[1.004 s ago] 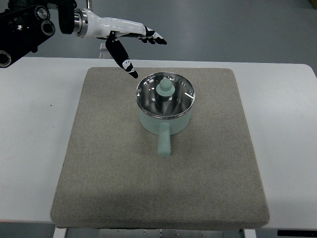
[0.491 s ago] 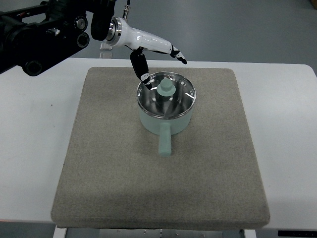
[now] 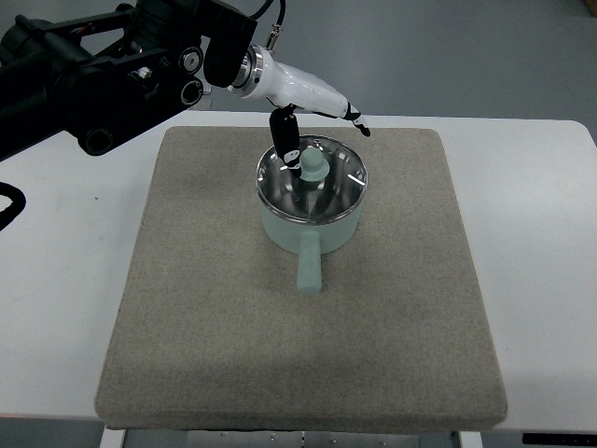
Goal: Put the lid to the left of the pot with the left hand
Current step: 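Move the left hand over the pot toward the glass lid knob, then lower the left hand and close fingers around the mint-green lid knob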
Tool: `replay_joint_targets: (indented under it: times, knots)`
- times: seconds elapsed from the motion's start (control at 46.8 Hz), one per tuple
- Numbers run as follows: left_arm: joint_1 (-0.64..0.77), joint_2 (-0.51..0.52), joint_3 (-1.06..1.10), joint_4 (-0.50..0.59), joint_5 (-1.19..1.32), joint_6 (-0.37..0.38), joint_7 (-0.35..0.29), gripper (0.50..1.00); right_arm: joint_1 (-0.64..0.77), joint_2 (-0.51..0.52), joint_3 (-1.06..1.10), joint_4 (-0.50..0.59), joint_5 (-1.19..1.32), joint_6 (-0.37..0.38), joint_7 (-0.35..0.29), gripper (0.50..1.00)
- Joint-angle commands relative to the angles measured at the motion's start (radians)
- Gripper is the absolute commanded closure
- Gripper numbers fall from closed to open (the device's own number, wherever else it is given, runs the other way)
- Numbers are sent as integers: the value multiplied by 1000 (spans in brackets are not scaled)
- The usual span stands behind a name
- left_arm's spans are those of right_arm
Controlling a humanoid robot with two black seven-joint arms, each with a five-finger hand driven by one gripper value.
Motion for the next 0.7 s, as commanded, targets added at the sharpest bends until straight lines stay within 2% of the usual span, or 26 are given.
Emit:
replay_joint_targets:
  times: [0.0, 0.278, 0.448, 0.534, 0.577, 0.683]
  knots:
    - [1, -1, 0, 15, 9, 0, 0, 506, 0, 0, 0, 0, 0, 0, 0, 577]
    - [6, 0, 0, 14, 17, 0, -1, 508, 0, 0, 0, 0, 0, 0, 0, 577]
    - [6, 0, 0, 6, 21, 0, -3, 527, 1, 0, 0, 0, 0, 0, 0, 579]
    - [6, 0, 0, 3, 23, 0, -4, 570, 0, 0, 0, 0, 0, 0, 0, 579]
    - [8, 0, 0, -3, 29, 0, -4, 615, 1, 0, 0, 0, 0, 0, 0, 579]
    - [11, 0, 0, -9, 41, 0, -4, 634, 0, 0, 0, 0, 0, 0, 0, 579]
